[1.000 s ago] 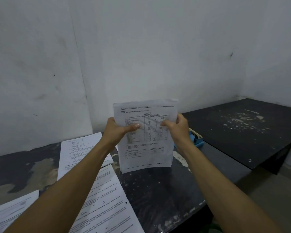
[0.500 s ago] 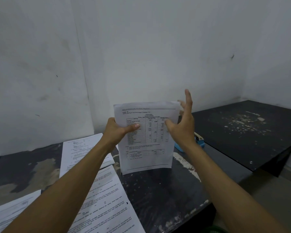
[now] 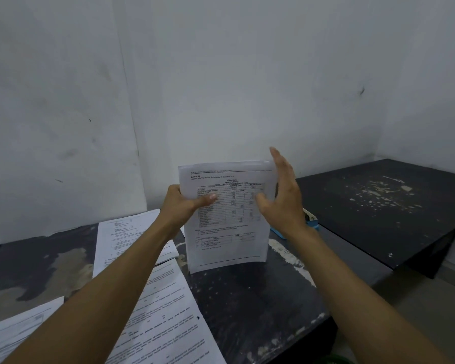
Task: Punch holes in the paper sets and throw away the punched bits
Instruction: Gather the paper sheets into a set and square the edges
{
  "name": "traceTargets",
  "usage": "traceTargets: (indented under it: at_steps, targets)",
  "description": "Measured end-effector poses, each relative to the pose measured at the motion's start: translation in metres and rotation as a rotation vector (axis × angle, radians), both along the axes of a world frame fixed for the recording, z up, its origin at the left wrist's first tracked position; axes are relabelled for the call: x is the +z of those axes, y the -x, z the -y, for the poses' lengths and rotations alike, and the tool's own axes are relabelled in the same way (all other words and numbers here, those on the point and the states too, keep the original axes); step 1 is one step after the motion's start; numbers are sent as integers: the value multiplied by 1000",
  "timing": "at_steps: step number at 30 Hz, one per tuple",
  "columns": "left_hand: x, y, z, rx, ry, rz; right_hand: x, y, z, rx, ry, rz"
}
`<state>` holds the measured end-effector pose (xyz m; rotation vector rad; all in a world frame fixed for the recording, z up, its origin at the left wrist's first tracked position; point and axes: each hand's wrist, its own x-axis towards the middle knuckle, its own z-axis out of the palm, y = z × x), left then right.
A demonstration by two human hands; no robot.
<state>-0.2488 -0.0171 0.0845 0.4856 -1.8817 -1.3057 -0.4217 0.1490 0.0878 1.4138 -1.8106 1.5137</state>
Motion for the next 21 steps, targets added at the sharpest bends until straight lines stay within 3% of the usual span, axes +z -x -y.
traceTargets:
  at_steps: [5,8,13,17,21]
  targets:
    - [-2,3,-2,29,-34,-14,-14,11,10,165,18,453]
    - [-4,4,-2,45,-39,-10,-28,11,8,152,-9,491]
    - [-1,3,-6,15,-34,-27,-13,0,-2,-35,203,129]
    - [-2,6,-4,-4,-32,-29,12,-1,-4,-200,20,-244]
    - [-3,9,-5,-11,-31,-25,14,-7,-6,-253,-29,-343]
